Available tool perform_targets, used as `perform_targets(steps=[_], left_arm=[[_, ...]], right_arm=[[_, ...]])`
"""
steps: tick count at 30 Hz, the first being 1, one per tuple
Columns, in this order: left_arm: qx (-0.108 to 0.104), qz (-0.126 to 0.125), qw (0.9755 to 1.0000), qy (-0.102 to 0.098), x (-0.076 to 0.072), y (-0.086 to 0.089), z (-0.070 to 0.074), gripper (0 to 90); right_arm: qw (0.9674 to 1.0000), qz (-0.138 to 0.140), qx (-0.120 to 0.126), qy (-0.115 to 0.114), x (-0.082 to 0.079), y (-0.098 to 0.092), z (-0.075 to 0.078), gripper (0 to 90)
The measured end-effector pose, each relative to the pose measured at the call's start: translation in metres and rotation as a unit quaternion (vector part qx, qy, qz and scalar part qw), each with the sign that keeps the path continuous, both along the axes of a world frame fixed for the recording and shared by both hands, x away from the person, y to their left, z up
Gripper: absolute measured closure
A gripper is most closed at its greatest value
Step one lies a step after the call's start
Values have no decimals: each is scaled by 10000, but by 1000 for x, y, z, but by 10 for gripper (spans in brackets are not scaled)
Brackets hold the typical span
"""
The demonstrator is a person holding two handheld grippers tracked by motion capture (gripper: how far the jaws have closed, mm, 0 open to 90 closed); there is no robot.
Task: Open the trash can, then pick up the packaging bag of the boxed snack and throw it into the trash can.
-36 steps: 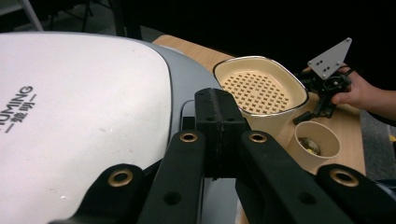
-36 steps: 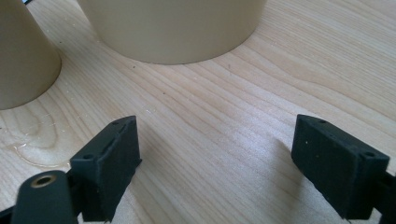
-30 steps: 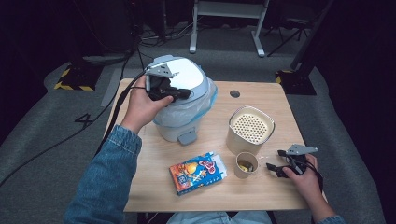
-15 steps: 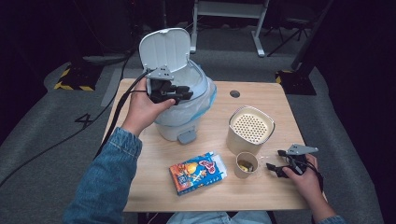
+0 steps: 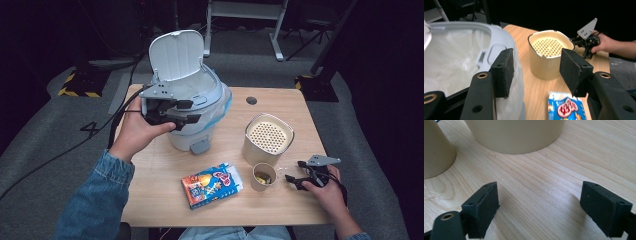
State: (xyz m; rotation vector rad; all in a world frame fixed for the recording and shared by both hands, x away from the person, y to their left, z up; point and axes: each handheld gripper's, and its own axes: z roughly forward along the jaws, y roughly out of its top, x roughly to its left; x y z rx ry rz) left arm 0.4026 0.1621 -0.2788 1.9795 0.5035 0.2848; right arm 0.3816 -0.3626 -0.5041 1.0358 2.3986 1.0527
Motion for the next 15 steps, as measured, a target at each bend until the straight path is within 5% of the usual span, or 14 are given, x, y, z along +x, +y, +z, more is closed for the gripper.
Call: perform_targets(steps=[8, 15], left_arm=[[110, 158, 9998, 23, -17, 21, -29, 439], [235, 324, 9991, 137, -27, 37, -60, 441]], right_arm=[[9999, -2, 147, -27, -3, -3, 5, 233], [9998, 144, 70, 67, -9, -6, 27, 289]])
